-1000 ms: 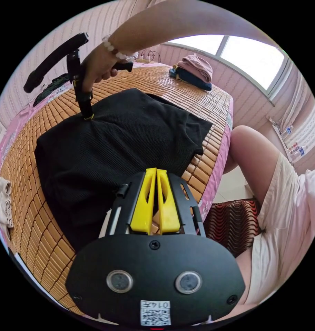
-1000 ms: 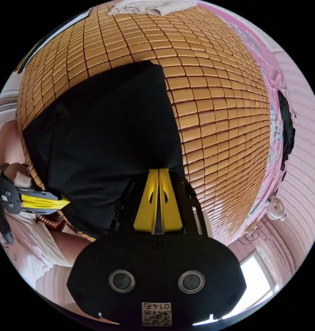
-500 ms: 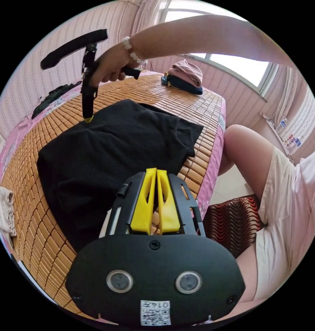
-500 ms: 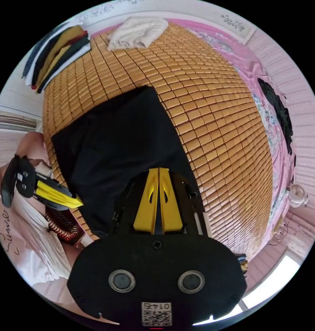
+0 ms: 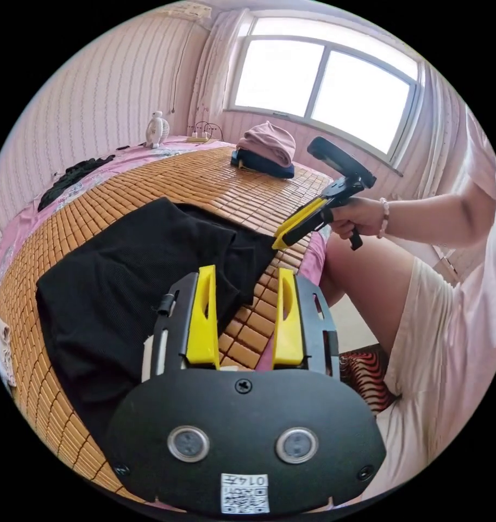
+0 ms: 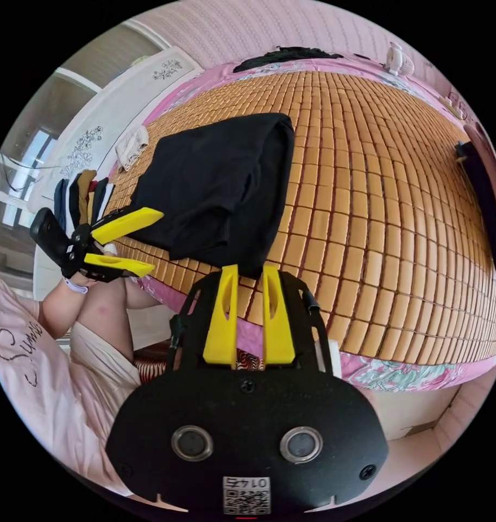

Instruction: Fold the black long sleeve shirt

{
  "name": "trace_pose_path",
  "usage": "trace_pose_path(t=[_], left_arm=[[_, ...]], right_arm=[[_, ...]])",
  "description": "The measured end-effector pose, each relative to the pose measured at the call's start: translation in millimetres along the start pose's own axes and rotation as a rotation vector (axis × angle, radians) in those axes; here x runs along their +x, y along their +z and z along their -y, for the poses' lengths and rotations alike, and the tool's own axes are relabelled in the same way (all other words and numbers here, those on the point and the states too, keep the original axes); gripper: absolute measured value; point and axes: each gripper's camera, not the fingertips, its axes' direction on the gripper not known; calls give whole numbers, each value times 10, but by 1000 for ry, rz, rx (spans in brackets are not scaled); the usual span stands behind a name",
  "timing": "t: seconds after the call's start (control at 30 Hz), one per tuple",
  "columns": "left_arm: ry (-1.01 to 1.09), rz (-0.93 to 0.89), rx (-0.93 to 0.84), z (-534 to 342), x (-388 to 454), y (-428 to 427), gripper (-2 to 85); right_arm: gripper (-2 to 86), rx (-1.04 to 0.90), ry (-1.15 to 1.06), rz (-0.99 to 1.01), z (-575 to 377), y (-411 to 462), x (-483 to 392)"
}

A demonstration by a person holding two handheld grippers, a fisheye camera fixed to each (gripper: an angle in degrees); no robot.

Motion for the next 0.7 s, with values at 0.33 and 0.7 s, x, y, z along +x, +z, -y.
trace_pose_path(t=[0.33,0.7], left_arm=[[85,57,-126,587,254,635,186],[157,66,-149,346,646,326,35]], right_arm=[[14,225,-3,298,-547,-216,675],[133,419,178,92,-1100,-312,1391]])
